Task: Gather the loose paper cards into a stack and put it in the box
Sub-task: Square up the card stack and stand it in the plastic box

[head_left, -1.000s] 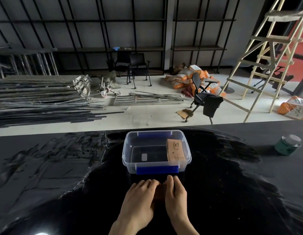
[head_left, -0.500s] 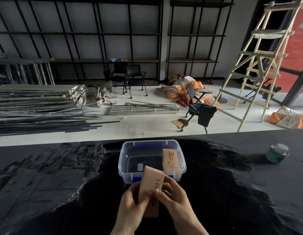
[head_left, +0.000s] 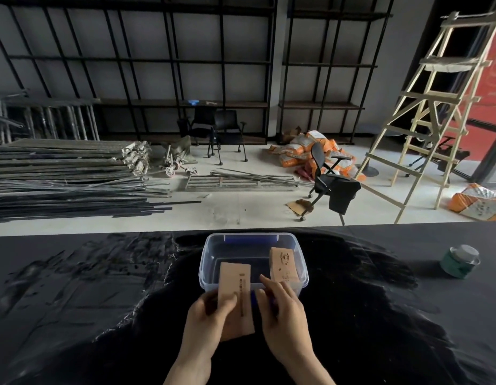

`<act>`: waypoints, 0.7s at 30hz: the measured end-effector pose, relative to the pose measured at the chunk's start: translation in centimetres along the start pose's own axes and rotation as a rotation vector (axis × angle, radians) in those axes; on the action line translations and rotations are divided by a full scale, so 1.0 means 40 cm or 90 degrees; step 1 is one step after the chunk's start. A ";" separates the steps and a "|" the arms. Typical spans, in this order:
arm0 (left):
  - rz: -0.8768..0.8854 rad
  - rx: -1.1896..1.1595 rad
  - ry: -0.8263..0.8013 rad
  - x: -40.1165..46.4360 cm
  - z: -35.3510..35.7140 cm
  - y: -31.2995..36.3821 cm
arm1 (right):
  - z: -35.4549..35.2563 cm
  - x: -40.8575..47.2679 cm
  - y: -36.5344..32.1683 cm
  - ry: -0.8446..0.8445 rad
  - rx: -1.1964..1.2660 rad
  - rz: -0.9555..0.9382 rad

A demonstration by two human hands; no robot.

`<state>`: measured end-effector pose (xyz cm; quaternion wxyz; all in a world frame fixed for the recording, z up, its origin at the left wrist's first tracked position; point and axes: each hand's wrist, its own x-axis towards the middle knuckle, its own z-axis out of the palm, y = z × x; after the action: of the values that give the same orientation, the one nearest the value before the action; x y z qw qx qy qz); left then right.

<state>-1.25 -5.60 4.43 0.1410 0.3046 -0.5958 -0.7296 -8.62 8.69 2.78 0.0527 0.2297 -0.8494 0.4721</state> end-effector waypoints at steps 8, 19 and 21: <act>0.002 -0.039 0.062 0.023 -0.027 0.048 | 0.011 0.018 -0.010 -0.264 -0.446 -0.126; 0.022 -0.017 0.066 0.047 0.012 0.046 | -0.045 -0.065 -0.036 -0.279 -0.503 -0.174; 0.024 -0.007 0.062 0.053 0.027 0.052 | -0.042 -0.077 -0.040 -0.240 -0.515 -0.182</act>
<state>-3.89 -6.47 5.93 0.1854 0.3277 -0.5897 -0.7145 -5.39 10.40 3.98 0.0472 0.3869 -0.9200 0.0412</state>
